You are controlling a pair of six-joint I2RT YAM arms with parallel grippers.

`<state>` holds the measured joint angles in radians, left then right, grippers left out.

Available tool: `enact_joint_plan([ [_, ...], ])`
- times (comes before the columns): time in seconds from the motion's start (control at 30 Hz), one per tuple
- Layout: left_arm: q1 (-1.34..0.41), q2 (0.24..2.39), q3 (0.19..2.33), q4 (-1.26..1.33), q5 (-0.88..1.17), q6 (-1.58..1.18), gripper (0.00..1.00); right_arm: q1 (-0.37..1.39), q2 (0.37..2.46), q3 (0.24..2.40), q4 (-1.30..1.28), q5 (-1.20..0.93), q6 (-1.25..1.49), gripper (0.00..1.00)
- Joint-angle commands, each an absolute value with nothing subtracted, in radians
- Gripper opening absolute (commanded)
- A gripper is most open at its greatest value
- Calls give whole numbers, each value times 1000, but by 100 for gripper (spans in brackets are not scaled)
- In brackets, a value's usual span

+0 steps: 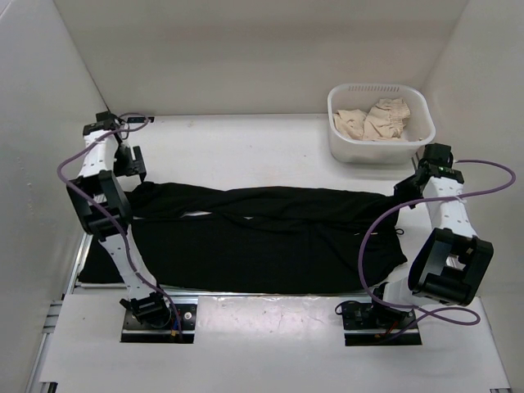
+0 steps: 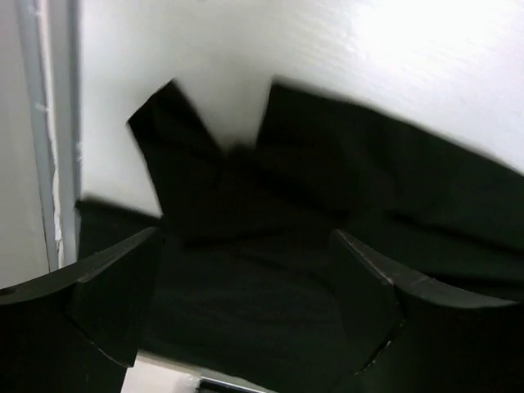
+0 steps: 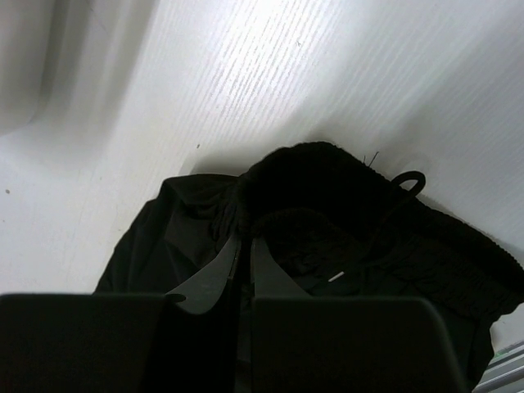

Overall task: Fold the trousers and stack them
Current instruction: Flatten the trousers out

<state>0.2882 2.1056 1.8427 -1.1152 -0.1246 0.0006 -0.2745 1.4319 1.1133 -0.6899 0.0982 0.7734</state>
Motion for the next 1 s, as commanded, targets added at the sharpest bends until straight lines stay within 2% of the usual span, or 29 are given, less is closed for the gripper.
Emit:
enact_joint_plan([
  [0.0,299,1996,1812,-1042,-57,0,95,-275,1410,1092,-669,83,755,0],
  [0.1,299,2041,1770,-1029,-104,0,98,-275,1410,1092,-669,83,755,0],
  [0.3,299,2083,1616,-982,-143,0,98,-275,1410,1092,-669,74,764,0],
  [0.33,299,2074,1596,-968,-152,0,92,-275,1410,1092,-669,74,764,0],
  [0.37,299,2074,1571,-968,-152,0,60,-275,1410,1092,-669,74,764,0],
  [0.43,324,2022,1540,-968,-162,0,16,-275,1399,1092,-681,74,764,0],
  [0.57,426,1875,1503,-982,-187,0,14,-275,1367,1092,-692,106,736,0],
  [0.73,463,1721,1691,-1141,-149,0,14,-275,1345,1092,-713,147,713,0],
  [0.83,436,1762,1791,-1205,-137,0,14,-275,1345,1092,-700,138,693,0],
  [0.87,425,1837,1808,-1239,-137,0,14,-275,1345,1092,-699,138,693,0],
  [0.97,371,2004,1913,-1295,-95,0,23,-275,1393,1101,-675,92,684,0],
])
